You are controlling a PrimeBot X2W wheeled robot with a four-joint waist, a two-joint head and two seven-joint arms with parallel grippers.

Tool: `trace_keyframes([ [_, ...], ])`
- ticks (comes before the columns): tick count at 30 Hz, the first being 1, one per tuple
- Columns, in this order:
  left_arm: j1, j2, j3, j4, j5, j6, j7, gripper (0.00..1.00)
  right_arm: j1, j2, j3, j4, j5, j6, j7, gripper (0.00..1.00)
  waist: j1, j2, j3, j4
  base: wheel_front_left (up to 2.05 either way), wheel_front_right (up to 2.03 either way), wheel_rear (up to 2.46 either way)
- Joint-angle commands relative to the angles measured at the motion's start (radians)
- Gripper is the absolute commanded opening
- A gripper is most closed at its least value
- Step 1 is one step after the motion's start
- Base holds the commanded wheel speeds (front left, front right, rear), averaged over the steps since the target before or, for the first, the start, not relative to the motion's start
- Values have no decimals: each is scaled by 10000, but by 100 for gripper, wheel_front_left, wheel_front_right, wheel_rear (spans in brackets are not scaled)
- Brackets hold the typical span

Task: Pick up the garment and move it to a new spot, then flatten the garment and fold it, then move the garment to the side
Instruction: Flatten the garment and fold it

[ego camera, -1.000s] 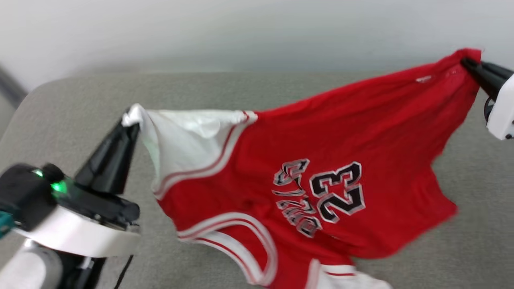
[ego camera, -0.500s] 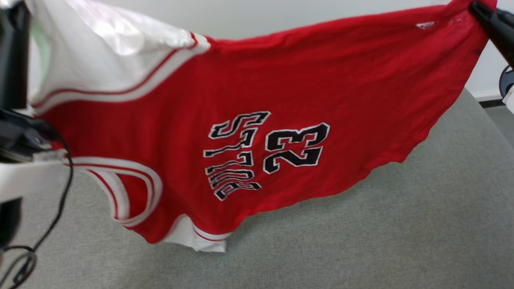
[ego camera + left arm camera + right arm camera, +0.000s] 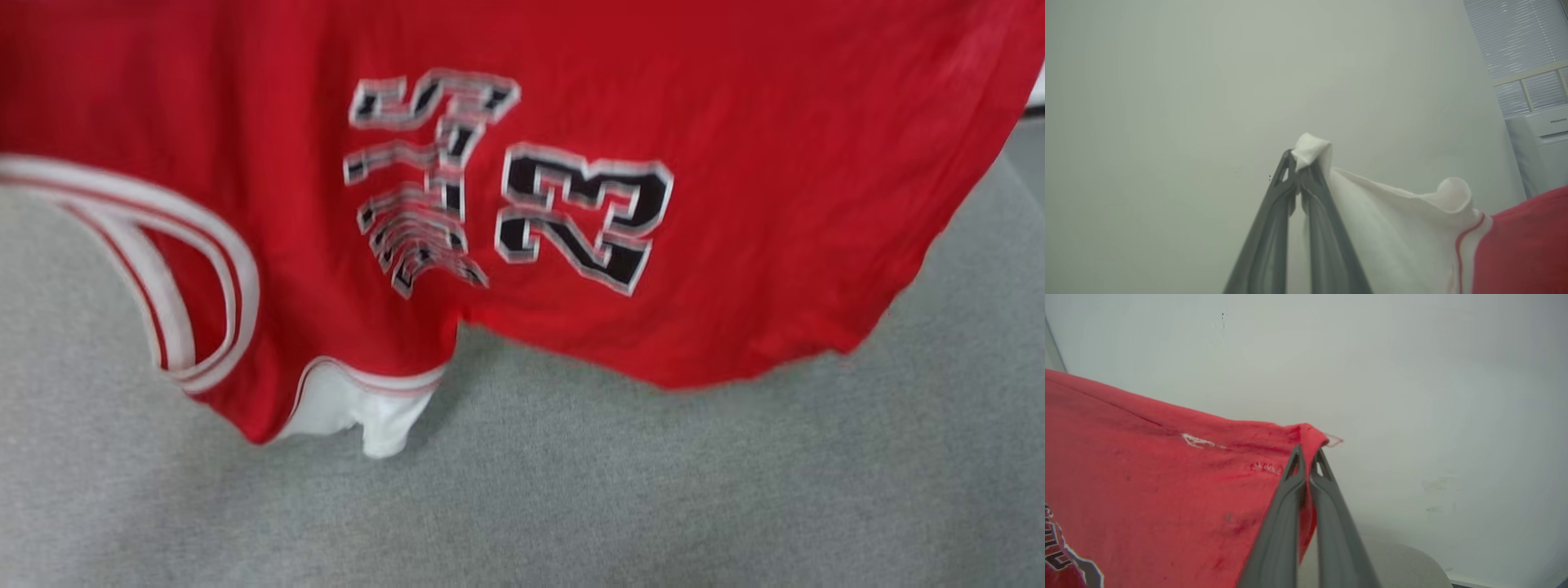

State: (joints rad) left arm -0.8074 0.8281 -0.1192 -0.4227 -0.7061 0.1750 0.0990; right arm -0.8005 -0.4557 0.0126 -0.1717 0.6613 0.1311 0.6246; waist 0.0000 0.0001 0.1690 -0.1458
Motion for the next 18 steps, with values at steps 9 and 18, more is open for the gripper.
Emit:
trace_keyframes([
  [9, -4048, -88, -1073, 2323, 909, -1049, 354, 0, -2534, -333, 668, 1587, -745, -7, -1621, 0, 0, -1, 2762, 55, 0, 0, 0],
  [18, -8611, -1511, -2108, 6020, 2061, -1725, -379, 0, -6027, -518, 1663, 4261, -1817, -12, -3339, 0, 0, -1, 4438, 438, 0, 0, 0],
])
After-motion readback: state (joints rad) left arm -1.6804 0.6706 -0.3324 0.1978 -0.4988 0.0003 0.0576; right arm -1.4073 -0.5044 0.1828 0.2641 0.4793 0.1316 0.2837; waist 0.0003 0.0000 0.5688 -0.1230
